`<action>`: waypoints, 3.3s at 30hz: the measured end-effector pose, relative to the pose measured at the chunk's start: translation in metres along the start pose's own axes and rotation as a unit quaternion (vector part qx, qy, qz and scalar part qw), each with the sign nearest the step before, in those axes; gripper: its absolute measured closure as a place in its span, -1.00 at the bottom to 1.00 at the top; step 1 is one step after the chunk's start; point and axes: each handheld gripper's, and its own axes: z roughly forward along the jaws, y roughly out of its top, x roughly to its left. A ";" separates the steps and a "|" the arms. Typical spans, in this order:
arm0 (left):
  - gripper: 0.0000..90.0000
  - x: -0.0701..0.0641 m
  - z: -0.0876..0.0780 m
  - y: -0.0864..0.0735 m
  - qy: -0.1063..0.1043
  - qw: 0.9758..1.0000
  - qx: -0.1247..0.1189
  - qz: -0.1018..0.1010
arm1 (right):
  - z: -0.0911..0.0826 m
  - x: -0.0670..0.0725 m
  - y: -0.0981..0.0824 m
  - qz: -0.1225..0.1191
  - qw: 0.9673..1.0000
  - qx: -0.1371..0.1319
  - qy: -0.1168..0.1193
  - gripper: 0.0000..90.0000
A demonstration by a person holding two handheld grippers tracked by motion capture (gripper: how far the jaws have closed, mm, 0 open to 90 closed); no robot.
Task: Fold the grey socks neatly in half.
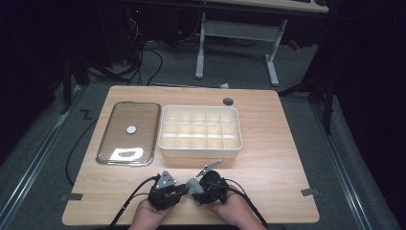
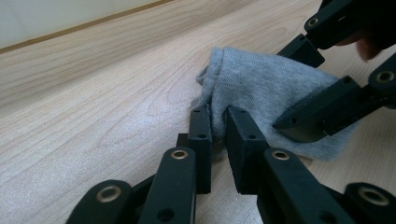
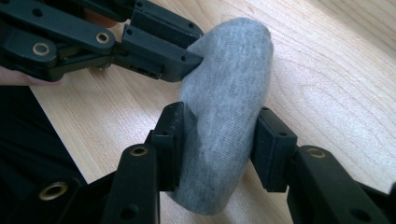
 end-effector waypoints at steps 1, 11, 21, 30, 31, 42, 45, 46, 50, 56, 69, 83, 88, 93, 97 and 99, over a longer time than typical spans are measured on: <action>0.78 0.000 0.000 0.000 0.000 1.000 0.000 0.001 | 0.000 0.000 0.000 0.000 1.000 0.001 0.000 0.33; 0.77 0.002 0.001 0.002 -0.006 1.000 -0.009 -0.006 | -0.002 -0.005 0.002 0.001 1.000 0.005 0.012 0.48; 0.46 0.006 -0.014 0.001 0.013 0.999 -0.049 0.004 | -0.017 -0.009 -0.002 0.006 1.000 -0.020 0.000 0.57; 0.27 0.012 -0.020 -0.002 0.030 0.998 -0.060 -0.001 | -0.028 -0.014 -0.005 0.006 0.999 -0.035 -0.011 0.57; 0.25 0.012 -0.022 -0.002 0.030 0.998 -0.059 -0.002 | -0.029 -0.015 -0.005 0.006 0.999 -0.037 -0.011 0.57; 0.10 0.027 -0.036 -0.007 0.037 0.998 -0.059 -0.004 | -0.039 -0.022 -0.015 0.016 0.998 -0.047 -0.042 0.57; 0.06 0.030 -0.038 -0.008 0.043 0.997 -0.061 -0.005 | -0.043 -0.026 -0.019 0.017 0.997 -0.049 -0.051 0.57; 0.06 0.032 -0.039 -0.008 0.045 0.997 -0.060 -0.005 | -0.044 -0.027 -0.020 0.019 0.997 -0.049 -0.054 0.57; 0.03 0.035 -0.040 -0.010 0.052 0.997 -0.061 -0.006 | -0.050 -0.032 -0.026 0.024 0.996 -0.052 -0.066 0.57; 0.00 0.038 -0.042 -0.011 0.063 0.996 -0.060 -0.003 | -0.055 -0.040 -0.033 0.026 0.995 -0.056 -0.084 0.57; -0.06 0.036 -0.040 -0.011 0.073 0.996 -0.055 0.007 | -0.076 -0.052 -0.045 0.033 0.991 -0.046 -0.120 0.57; -0.09 0.034 -0.036 -0.013 0.059 0.997 -0.049 0.011 | -0.102 -0.068 -0.049 0.051 0.988 -0.050 -0.138 0.57; -0.09 0.032 -0.036 -0.013 0.058 0.997 -0.049 0.017 | -0.108 -0.071 -0.045 0.053 0.988 -0.048 -0.137 0.57; -0.09 0.032 -0.037 -0.013 0.058 0.997 -0.052 0.014 | -0.114 -0.074 -0.039 0.055 0.988 -0.049 -0.135 0.57; -0.09 0.030 -0.039 -0.013 0.052 0.997 -0.055 0.013 | -0.116 -0.077 -0.033 0.060 0.988 -0.047 -0.133 0.57; -0.09 0.029 -0.039 -0.013 0.051 0.997 -0.056 0.014 | -0.118 -0.078 -0.029 0.063 0.988 -0.048 -0.133 0.57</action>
